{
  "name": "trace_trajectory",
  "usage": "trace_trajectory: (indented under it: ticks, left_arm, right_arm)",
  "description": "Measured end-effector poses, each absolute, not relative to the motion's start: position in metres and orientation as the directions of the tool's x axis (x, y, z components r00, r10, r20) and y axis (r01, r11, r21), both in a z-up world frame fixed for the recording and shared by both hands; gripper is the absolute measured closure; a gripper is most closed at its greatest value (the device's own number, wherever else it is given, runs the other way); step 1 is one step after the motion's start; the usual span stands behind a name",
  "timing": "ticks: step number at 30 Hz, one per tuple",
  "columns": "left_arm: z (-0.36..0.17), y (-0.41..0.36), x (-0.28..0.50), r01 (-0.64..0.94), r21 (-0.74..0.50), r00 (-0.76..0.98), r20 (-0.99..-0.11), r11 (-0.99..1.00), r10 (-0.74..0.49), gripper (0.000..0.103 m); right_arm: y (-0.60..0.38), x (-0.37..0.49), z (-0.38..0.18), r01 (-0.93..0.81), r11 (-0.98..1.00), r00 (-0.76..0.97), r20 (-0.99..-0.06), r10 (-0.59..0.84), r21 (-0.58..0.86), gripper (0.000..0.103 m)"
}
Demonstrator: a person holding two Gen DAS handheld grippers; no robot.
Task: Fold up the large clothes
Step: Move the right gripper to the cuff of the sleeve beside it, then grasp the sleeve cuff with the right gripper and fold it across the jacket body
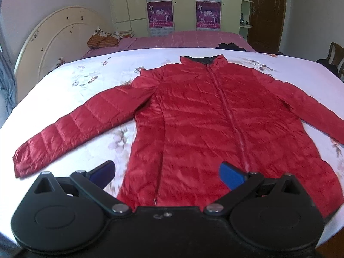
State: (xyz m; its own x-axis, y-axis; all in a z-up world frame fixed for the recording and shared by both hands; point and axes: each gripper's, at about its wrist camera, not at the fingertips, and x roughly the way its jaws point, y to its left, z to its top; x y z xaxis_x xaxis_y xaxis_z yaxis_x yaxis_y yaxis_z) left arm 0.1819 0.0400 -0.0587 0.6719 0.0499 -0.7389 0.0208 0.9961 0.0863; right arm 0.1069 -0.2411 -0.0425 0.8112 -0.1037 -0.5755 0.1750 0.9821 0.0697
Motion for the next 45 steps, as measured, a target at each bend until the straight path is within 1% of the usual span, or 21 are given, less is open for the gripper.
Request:
trace_trajectory:
  ticks: [6, 12, 20, 27, 28, 29, 30, 31, 35, 37, 38, 39, 40, 42, 45]
  left_arm:
    - [-0.072, 0.051, 0.23, 0.032, 0.075, 0.66, -0.75, 0.997, 0.036, 0.0]
    - [-0.087, 0.053, 0.268, 0.027, 0.063, 0.643, -0.765, 0.998, 0.031, 0.001]
    - [-0.109, 0.037, 0.308, -0.002, 0.088, 0.623, -0.779, 0.996, 0.07, 0.002]
    - [-0.125, 0.005, 0.34, -0.042, 0.092, 0.606, -0.79, 0.995, 0.098, 0.003]
    - [-0.127, -0.001, 0.346, -0.041, 0.096, 0.603, -0.792, 0.995, 0.101, 0.003]
    - [-0.129, -0.007, 0.35, -0.04, 0.097, 0.6, -0.794, 0.994, 0.102, 0.004]
    - [-0.131, -0.012, 0.354, -0.04, 0.098, 0.597, -0.796, 0.994, 0.102, 0.006]
    - [-0.133, -0.017, 0.359, -0.039, 0.099, 0.593, -0.799, 0.994, 0.102, 0.006]
    - [-0.139, -0.033, 0.369, -0.033, 0.108, 0.589, -0.801, 0.994, 0.107, 0.006]
    - [-0.142, -0.037, 0.373, -0.035, 0.113, 0.585, -0.803, 0.993, 0.112, 0.006]
    - [-0.144, -0.039, 0.376, -0.036, 0.114, 0.583, -0.805, 0.993, 0.114, 0.006]
    - [-0.145, -0.041, 0.378, -0.037, 0.116, 0.581, -0.806, 0.993, 0.116, 0.006]
    - [-0.147, -0.041, 0.379, -0.038, 0.118, 0.579, -0.807, 0.992, 0.119, 0.007]
    - [-0.149, -0.042, 0.382, -0.045, 0.123, 0.576, -0.808, 0.991, 0.126, 0.008]
    - [-0.154, -0.042, 0.387, -0.054, 0.136, 0.572, -0.808, 0.989, 0.143, 0.009]
  right_arm:
    - [-0.252, 0.15, -0.054, 0.248, 0.963, 0.796, -0.589, -0.139, 0.108, 0.0]
    - [-0.275, 0.177, -0.064, 0.323, 0.942, 0.767, -0.609, -0.203, 0.093, 0.0]
    - [-0.34, 0.203, -0.09, 0.419, 0.905, 0.707, -0.65, -0.278, 0.069, 0.0]
    - [-0.407, 0.214, -0.125, 0.482, 0.874, 0.633, -0.716, -0.294, 0.067, 0.001]
    - [-0.416, 0.213, -0.128, 0.496, 0.866, 0.623, -0.722, -0.302, 0.065, 0.002]
    - [-0.426, 0.212, -0.131, 0.506, 0.86, 0.613, -0.728, -0.306, 0.065, 0.015]
    - [-0.436, 0.212, -0.135, 0.519, 0.852, 0.597, -0.742, -0.305, 0.067, 0.033]
    - [-0.443, 0.211, -0.138, 0.532, 0.844, 0.583, -0.752, -0.308, 0.067, 0.035]
    - [-0.472, 0.201, -0.14, 0.606, 0.794, 0.555, -0.745, -0.371, 0.055, 0.035]
    - [-0.485, 0.197, -0.139, 0.642, 0.766, 0.529, -0.739, -0.417, 0.027, 0.035]
    - [-0.493, 0.196, -0.14, 0.664, 0.748, 0.508, -0.739, -0.442, 0.01, 0.027]
    - [-0.499, 0.196, -0.141, 0.68, 0.733, 0.492, -0.738, -0.462, -0.006, 0.015]
    - [-0.504, 0.195, -0.142, 0.699, 0.714, 0.472, -0.736, -0.486, -0.023, 0.011]
    - [-0.513, 0.196, -0.147, 0.702, 0.712, 0.459, -0.749, -0.479, -0.026, 0.011]
    - [-0.52, 0.201, -0.158, 0.701, 0.712, 0.456, -0.784, -0.421, 0.025, 0.011]
